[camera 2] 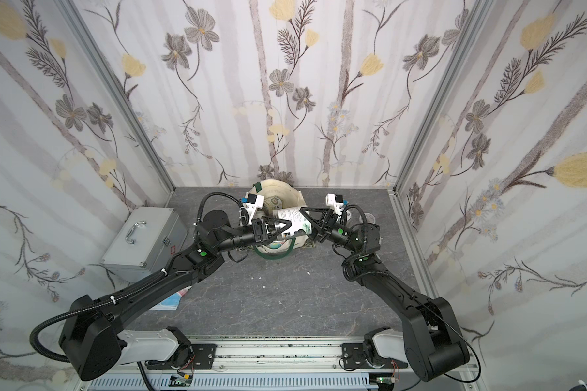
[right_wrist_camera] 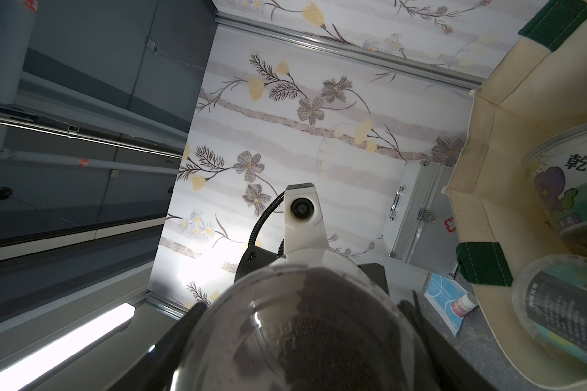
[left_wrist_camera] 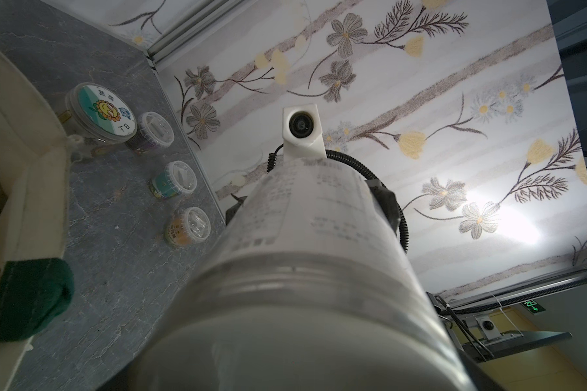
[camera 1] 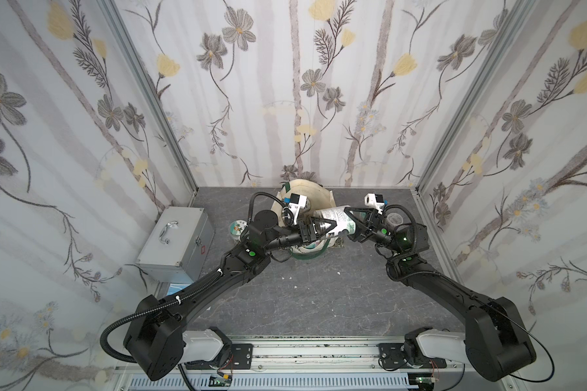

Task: Take out the seed jars from the canvas bag
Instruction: Place the seed jar at the center of the board.

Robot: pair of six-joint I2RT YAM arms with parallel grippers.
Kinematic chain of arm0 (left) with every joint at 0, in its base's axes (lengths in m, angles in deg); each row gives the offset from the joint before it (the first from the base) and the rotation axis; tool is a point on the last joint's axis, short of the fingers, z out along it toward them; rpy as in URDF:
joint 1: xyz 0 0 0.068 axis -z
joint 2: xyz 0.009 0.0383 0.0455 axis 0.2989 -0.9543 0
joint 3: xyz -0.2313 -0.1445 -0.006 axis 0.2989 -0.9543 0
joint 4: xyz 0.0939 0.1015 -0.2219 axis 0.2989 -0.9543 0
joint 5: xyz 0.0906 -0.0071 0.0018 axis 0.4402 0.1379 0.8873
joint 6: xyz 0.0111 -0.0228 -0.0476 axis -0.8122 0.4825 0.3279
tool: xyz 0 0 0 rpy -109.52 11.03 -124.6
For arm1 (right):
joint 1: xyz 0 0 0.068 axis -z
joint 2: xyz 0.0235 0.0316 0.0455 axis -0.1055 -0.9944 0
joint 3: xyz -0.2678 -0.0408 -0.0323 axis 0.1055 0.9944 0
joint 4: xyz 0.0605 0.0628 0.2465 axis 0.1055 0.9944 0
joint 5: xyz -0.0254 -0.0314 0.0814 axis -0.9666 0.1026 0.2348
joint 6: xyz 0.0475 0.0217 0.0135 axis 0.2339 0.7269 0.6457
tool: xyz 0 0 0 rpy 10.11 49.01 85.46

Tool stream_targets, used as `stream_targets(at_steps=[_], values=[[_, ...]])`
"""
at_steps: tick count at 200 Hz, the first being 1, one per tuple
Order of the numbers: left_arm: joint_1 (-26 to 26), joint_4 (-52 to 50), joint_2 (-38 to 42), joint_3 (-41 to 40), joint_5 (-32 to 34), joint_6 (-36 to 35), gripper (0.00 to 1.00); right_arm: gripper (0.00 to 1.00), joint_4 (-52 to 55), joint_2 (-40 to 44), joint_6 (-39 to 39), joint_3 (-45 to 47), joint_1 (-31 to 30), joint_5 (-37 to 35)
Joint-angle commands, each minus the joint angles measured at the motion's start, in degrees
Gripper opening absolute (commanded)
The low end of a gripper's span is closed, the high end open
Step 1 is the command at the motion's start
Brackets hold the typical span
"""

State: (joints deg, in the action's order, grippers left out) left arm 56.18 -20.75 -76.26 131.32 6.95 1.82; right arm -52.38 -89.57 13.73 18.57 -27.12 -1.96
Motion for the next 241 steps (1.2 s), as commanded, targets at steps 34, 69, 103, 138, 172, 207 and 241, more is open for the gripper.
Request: stream_targets(at_steps=[34, 69, 103, 138, 172, 207, 241], values=[[0.0, 3.1, -0.4, 1.2, -0.1, 1.5, 0.76, 0.69, -5.0, -1.0, 1.5, 1.0, -0.3, 0.1], [0.0, 0.2, 0.8, 1.2, 1.4, -0.3, 0.73, 0.78, -5.3, -1.7, 1.6, 1.2, -0.3, 0.1], [0.0, -4.4, 2.5, 0.9, 4.0, -3.1, 0.72, 0.85, -4.6, -2.0, 0.9, 1.1, -0.1, 0.2], [0.0, -11.6, 6.3, -0.1, 7.5, -6.2, 0.72, 1.0, 0.9, -1.2, -2.6, 0.7, 0.5, 0.3], [0.0, -21.4, 13.0, -3.4, 14.7, -8.7, 0.72, 1.0, 14.0, 2.0, -11.1, -0.6, 1.3, -0.5], [0.0, -36.6, 23.2, -6.5, 25.8, -10.8, 0.72, 1.0, 28.1, 5.2, -20.2, -3.2, 2.1, -1.9], [-0.5, -53.0, 32.2, -7.3, 37.6, -12.5, 0.72, 1.0, 37.9, 6.8, -26.6, -6.8, 2.4, -3.5]])
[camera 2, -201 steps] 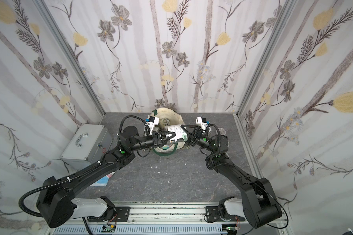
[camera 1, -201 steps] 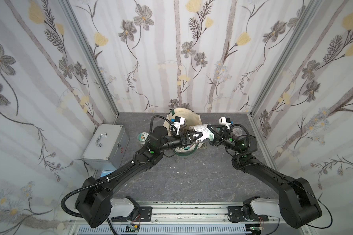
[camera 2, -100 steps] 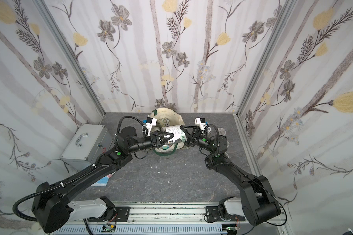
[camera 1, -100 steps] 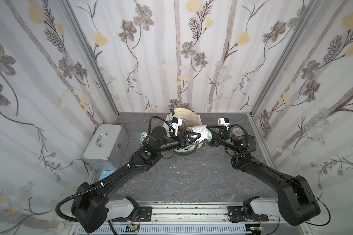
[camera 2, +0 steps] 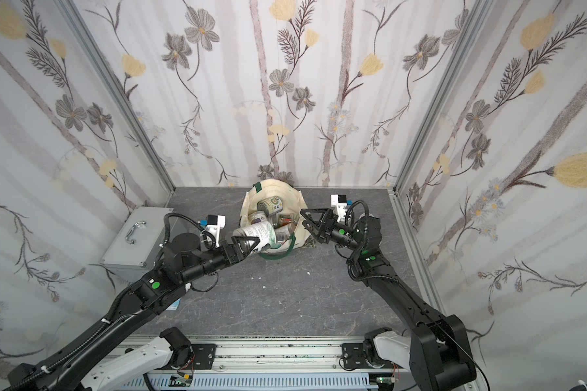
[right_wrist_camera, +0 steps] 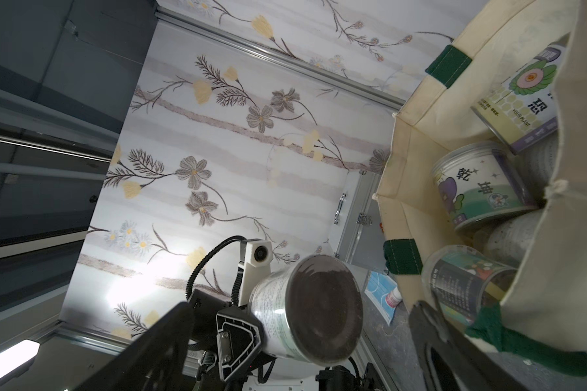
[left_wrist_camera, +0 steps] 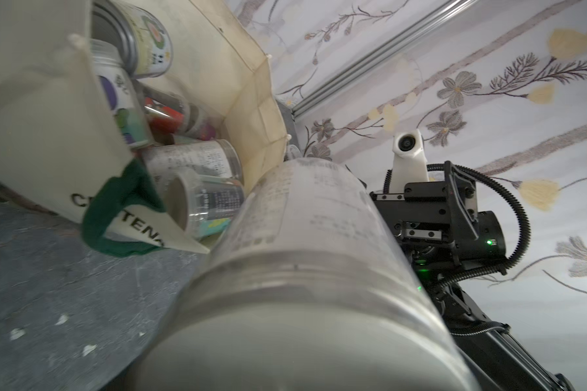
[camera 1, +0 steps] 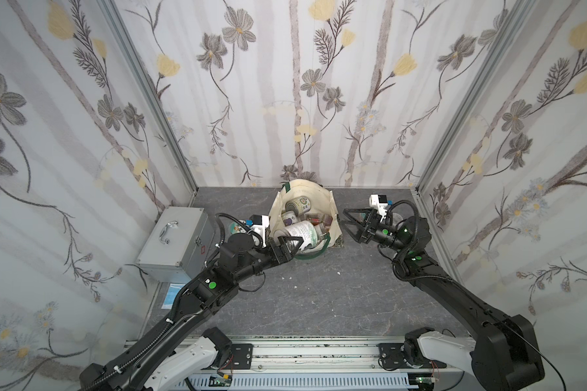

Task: Take out the seed jars from the canvas bag
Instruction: Place the seed jar at the center of the board.

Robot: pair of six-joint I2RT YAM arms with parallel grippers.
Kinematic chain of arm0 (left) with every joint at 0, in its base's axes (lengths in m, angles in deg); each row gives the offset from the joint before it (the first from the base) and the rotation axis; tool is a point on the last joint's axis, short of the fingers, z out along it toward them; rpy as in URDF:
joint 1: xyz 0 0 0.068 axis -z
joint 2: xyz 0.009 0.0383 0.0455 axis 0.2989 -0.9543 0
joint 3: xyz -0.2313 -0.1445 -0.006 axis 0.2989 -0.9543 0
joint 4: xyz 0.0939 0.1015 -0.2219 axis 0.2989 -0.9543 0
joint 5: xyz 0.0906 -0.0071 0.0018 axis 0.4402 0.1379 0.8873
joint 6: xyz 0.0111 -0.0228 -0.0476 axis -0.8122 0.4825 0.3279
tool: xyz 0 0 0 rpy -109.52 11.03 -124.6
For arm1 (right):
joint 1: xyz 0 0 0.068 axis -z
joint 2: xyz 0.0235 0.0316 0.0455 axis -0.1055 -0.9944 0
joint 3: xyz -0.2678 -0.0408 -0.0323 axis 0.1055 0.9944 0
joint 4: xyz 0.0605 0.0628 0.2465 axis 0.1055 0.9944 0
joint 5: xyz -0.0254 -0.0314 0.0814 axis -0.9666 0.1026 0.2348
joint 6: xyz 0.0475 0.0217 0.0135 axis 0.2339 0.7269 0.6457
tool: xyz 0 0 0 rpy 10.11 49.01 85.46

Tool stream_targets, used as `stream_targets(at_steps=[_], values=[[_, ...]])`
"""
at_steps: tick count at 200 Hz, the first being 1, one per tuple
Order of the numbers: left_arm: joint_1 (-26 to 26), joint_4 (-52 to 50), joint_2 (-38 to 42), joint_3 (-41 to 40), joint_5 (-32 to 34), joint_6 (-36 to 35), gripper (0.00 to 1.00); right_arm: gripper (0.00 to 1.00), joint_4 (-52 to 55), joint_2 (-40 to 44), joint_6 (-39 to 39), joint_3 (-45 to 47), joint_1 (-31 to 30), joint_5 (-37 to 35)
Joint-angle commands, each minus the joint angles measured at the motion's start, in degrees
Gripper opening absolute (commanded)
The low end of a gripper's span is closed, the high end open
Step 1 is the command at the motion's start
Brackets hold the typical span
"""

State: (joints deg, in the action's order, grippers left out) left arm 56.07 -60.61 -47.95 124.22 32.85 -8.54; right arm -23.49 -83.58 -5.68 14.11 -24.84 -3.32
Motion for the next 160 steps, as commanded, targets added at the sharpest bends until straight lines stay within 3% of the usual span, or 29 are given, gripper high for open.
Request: stream_targets(at_steps=[1, 27, 62, 100, 160], values=[[-0.4, -13.8, 4.1, -0.1, 11.9, -2.1, 0.72, 1.0, 9.2, 0.8, -7.3, -2.4, 0.1, -2.2], [-2.1, -25.6, 6.9, 1.2, 19.0, -2.8, 0.71, 1.0, 11.6, 1.2, -8.9, -2.8, 0.1, -2.6], [-6.7, -35.2, 4.8, 3.3, 22.5, -5.0, 0.72, 1.0, 12.4, 1.6, -9.5, -3.1, 0.1, -2.7], [-15.2, -37.8, -5.3, 4.7, 17.2, -10.0, 0.73, 1.0, 14.4, 2.3, -10.6, -3.7, 0.1, -3.0], [-21.2, -34.5, -20.8, 6.8, 13.9, -16.3, 0.75, 1.0, 15.7, 3.7, -11.3, -3.4, 0.1, -3.3]])
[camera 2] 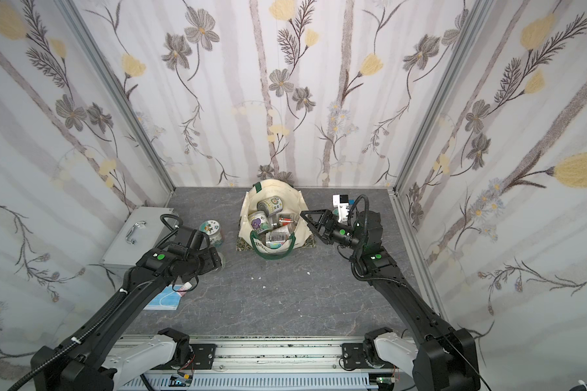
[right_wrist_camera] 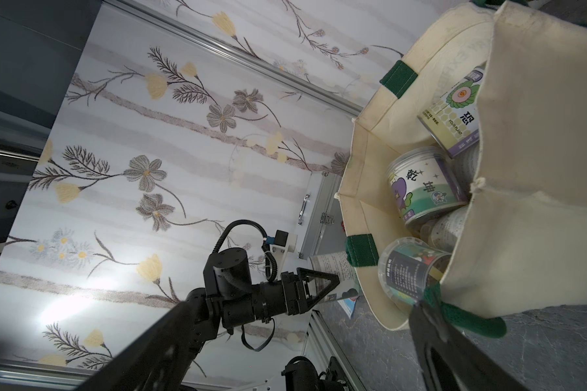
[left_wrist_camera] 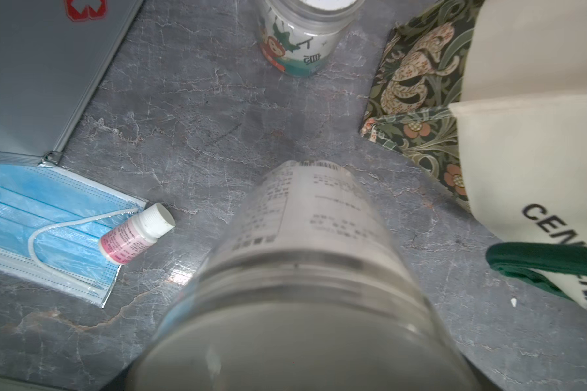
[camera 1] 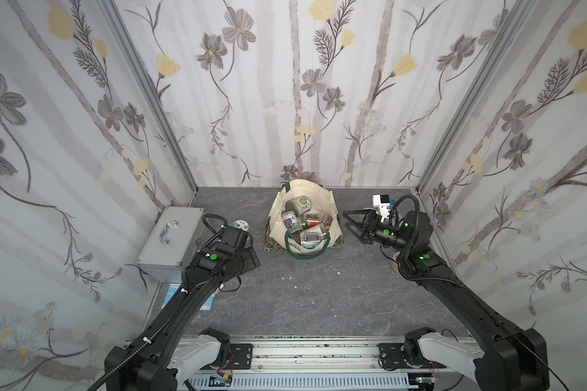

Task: Take out the seed jars from the canvas bag
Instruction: Place the seed jar at the center of the board.

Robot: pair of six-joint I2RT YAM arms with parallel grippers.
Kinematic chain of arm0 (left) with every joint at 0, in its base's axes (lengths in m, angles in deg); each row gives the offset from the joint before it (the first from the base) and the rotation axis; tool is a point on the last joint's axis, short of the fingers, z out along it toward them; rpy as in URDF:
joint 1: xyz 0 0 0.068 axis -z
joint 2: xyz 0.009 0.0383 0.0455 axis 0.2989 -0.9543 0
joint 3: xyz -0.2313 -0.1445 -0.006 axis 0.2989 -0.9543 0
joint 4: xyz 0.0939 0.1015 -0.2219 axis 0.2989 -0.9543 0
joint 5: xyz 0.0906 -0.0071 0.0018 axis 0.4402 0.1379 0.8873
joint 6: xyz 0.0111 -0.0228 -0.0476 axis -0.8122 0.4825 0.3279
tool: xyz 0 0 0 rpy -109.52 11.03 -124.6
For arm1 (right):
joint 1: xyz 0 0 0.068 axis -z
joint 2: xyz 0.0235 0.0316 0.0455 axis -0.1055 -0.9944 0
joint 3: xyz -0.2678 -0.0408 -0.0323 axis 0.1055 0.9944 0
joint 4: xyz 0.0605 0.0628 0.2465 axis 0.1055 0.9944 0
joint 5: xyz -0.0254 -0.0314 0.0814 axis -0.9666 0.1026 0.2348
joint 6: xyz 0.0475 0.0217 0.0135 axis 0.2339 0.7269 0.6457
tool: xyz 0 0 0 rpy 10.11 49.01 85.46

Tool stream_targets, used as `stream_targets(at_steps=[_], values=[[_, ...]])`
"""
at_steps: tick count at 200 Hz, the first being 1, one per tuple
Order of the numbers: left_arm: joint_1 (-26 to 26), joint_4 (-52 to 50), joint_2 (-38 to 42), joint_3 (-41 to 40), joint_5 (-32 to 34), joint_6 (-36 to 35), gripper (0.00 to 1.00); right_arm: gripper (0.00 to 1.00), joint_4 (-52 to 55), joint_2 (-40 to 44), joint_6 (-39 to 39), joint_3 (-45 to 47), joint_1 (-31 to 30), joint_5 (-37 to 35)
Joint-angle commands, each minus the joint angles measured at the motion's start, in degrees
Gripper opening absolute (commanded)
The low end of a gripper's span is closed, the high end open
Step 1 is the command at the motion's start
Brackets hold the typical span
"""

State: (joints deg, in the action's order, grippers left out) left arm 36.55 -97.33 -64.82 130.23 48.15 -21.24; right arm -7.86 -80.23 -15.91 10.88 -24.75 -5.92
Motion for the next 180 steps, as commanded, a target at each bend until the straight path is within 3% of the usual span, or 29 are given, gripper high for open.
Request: stream_targets(at_steps=[1, 90, 104, 115, 123, 180], values=[[-1.8, 2.3, -4.2, 0.8, -1.5, -3.7, 0.75, 1.0, 0.1, 0.3, -1.0, -0.2, 0.0, -0.7], [-8.6, 5.2, -19.3, 4.7, -1.8, -7.9, 0.8, 1.0, 0.3, 0.6, -1.3, 0.0, 0.0, -0.9], [-9.3, 5.3, -21.0, 5.3, -1.7, -8.0, 0.83, 1.0, 0.2, 0.7, -1.3, 0.3, 0.0, -0.8], [-9.7, 5.3, -21.8, 5.8, -1.7, -8.1, 0.92, 1.0, 0.3, 0.8, -1.3, 0.4, 0.0, -0.9], [-9.9, 5.0, -22.1, 6.1, -1.7, -8.2, 1.0, 1.0, 0.2, 0.8, -1.4, 0.5, 0.1, -0.8], [-9.9, -0.7, -15.2, 10.2, -2.9, -8.3, 1.0, 1.0, 0.8, 0.4, -2.0, -0.1, 0.0, -0.8]])
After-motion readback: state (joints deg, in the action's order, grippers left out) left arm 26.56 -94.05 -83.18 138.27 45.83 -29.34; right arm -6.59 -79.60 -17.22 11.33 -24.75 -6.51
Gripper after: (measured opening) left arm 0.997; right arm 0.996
